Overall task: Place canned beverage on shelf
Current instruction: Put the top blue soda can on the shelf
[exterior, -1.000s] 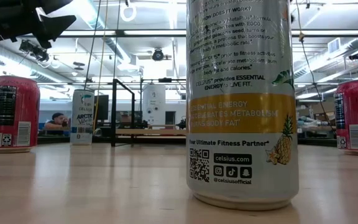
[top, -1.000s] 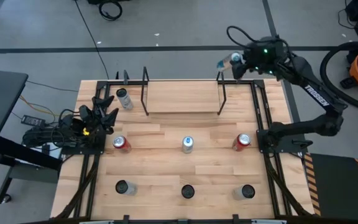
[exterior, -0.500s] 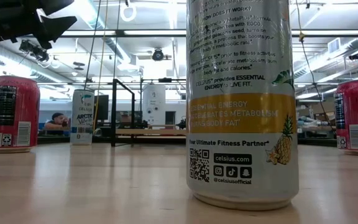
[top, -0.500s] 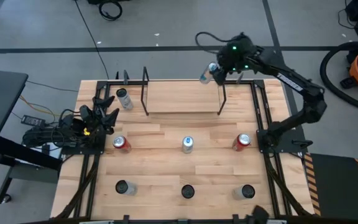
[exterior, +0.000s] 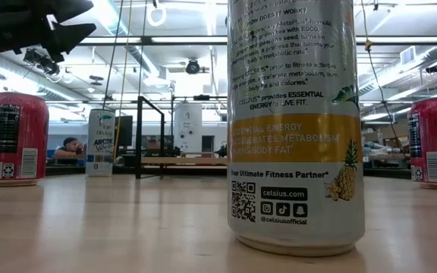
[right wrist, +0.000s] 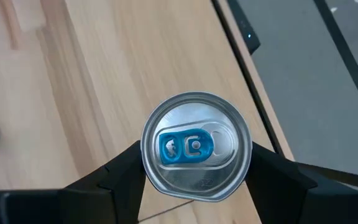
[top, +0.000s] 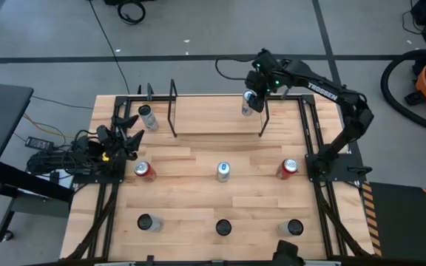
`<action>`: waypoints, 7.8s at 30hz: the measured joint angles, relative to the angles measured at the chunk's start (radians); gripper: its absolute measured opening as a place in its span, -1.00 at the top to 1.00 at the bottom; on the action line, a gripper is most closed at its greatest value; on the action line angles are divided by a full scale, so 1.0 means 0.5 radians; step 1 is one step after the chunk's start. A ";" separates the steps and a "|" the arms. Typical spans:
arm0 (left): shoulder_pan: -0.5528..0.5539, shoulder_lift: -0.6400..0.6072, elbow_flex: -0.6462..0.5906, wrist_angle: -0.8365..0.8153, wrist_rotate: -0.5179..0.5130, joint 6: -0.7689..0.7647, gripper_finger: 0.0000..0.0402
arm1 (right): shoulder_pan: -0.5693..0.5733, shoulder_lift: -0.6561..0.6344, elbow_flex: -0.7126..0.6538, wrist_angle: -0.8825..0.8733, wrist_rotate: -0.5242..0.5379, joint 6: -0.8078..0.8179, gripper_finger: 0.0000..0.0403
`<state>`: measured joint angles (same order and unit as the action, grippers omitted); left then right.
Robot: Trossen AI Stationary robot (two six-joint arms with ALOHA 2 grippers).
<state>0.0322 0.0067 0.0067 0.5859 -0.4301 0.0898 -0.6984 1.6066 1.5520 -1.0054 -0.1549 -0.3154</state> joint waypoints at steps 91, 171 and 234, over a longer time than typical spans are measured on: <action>0.000 0.000 0.000 -0.028 0.000 0.005 -0.60 | -0.050 0.120 -0.137 0.012 -0.241 -0.892 -0.61; 0.001 0.000 0.000 -0.028 0.000 0.021 -0.60 | -0.045 0.119 -0.060 0.035 0.013 -0.462 -0.23; 0.001 0.000 0.000 -0.029 0.000 0.021 -0.60 | -0.352 0.274 0.140 -0.233 -0.362 -1.183 -0.24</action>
<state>0.0326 0.0067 0.0067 0.5713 -0.4301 0.1001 -0.8742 1.7435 1.6222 -1.1221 -0.3359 -0.9067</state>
